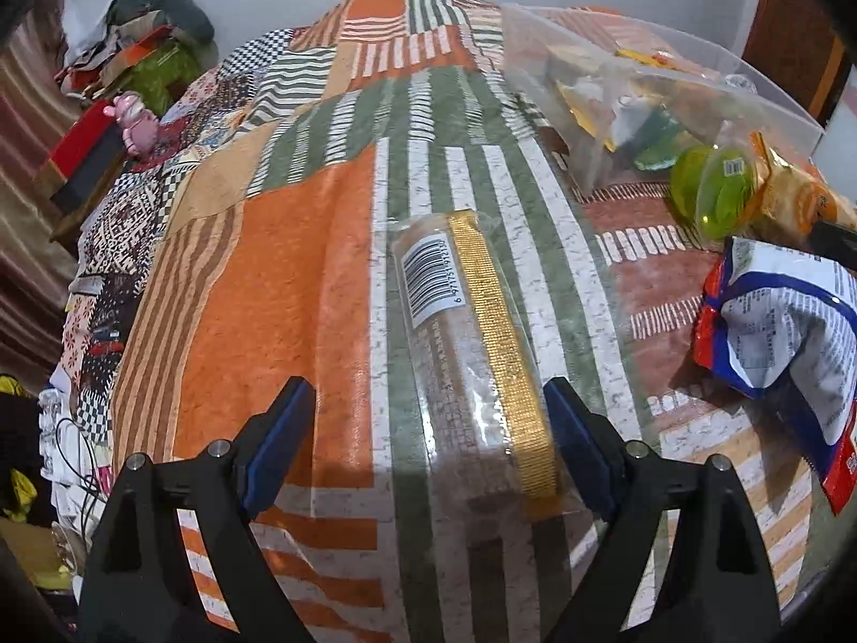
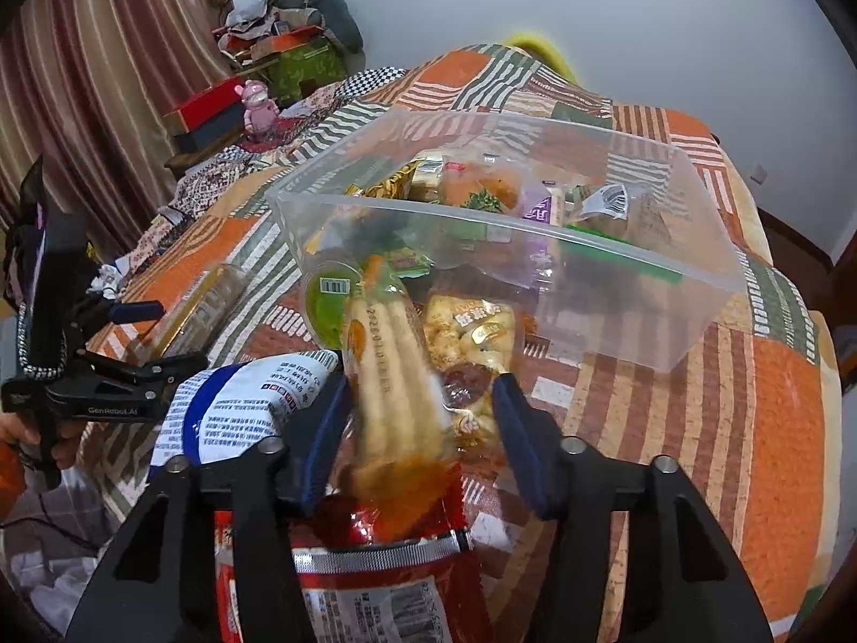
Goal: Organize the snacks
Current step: 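Close the right tool on the stick-biscuit pack while the left grips the gold-striped roll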
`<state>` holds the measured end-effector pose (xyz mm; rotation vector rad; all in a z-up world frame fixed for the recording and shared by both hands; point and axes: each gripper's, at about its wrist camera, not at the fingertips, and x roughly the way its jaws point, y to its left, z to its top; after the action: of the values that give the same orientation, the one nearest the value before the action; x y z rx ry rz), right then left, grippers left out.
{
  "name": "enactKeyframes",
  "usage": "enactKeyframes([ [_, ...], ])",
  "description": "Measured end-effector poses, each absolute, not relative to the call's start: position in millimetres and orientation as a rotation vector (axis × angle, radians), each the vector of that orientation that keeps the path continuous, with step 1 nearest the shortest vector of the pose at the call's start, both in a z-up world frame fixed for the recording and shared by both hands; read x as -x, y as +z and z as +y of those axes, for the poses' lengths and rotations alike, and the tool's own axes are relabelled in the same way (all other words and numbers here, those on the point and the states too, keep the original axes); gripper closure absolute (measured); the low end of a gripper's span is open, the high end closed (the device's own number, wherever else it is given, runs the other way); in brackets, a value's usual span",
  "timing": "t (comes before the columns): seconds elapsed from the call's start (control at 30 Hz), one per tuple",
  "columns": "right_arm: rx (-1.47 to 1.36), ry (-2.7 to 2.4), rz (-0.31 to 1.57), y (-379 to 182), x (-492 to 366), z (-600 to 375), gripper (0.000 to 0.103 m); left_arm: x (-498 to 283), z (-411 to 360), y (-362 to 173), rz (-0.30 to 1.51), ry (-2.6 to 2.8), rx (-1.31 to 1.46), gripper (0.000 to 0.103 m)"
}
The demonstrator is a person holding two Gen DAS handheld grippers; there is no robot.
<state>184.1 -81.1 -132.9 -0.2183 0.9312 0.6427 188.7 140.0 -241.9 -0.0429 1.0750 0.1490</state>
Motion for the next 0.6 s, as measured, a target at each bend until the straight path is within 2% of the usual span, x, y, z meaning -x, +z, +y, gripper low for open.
enactKeyframes([
  [0.1, 0.207, 0.658, 0.93, -131.5, -182.1, -80.8, 0.067, -191.0, 141.9, -240.6, 1.051, 0.154, 0.076, 0.016],
  [0.17, 0.208, 0.663, 0.922, -130.9, -181.7, -77.9, 0.071, -195.5, 141.3, -241.1, 1.042, 0.157, 0.09, 0.024],
  [0.2, 0.202, 0.667, 0.921, -131.0, -181.8, -77.1, 0.071, -198.5, 140.5, -243.1, 1.047, 0.149, 0.095, 0.033],
  [0.3, 0.191, 0.674, 0.916, -131.4, -183.6, -72.4, 0.071, -204.6, 137.0, -245.4, 1.035, 0.141, 0.099, 0.044],
  [0.33, 0.19, 0.674, 0.913, -131.8, -184.5, -70.7, 0.071, -205.1, 135.9, -245.3, 1.029, 0.136, 0.096, 0.053],
  [0.4, 0.18, 0.675, 0.908, -132.5, -186.2, -68.6, 0.073, -205.8, 133.2, -244.5, 1.021, 0.129, 0.09, 0.061],
  [0.5, 0.155, 0.697, 0.914, -134.3, -187.3, -66.9, 0.079, -205.3, 131.7, -243.7, 1.015, 0.129, 0.082, 0.064],
  [0.6, 0.154, 0.701, 0.908, -133.5, -183.9, -65.3, 0.081, -201.9, 132.9, -239.3, 1.013, 0.126, 0.106, 0.066],
])
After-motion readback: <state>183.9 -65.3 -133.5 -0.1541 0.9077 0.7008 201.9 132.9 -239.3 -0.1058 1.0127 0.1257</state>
